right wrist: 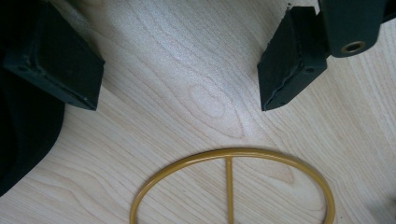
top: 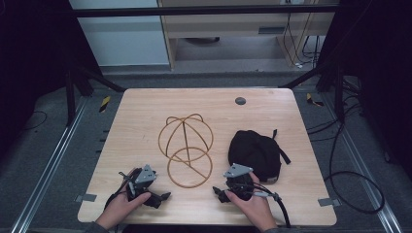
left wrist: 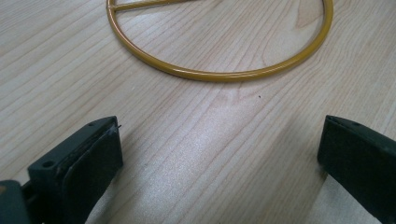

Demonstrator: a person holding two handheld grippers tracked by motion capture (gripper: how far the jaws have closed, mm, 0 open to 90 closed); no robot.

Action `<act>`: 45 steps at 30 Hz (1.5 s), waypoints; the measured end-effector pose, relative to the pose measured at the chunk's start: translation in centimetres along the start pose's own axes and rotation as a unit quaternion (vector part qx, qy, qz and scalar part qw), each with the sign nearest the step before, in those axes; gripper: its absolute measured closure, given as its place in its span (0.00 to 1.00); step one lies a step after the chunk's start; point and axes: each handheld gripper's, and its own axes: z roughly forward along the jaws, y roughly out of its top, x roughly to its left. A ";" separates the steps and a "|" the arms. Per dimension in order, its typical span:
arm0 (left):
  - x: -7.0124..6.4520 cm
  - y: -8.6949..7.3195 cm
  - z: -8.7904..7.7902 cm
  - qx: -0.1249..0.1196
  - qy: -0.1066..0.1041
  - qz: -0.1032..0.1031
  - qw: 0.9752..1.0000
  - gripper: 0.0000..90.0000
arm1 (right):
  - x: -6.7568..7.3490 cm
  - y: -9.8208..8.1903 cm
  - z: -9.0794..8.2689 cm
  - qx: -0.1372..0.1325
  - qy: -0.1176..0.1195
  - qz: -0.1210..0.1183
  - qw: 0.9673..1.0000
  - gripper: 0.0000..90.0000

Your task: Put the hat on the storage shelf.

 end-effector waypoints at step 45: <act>0.0 0.0 0.0 0.000 0.000 0.000 1.000 0.00 | -3.7 1.2 -11.1 0.024 -0.150 0.080 0.985 0.12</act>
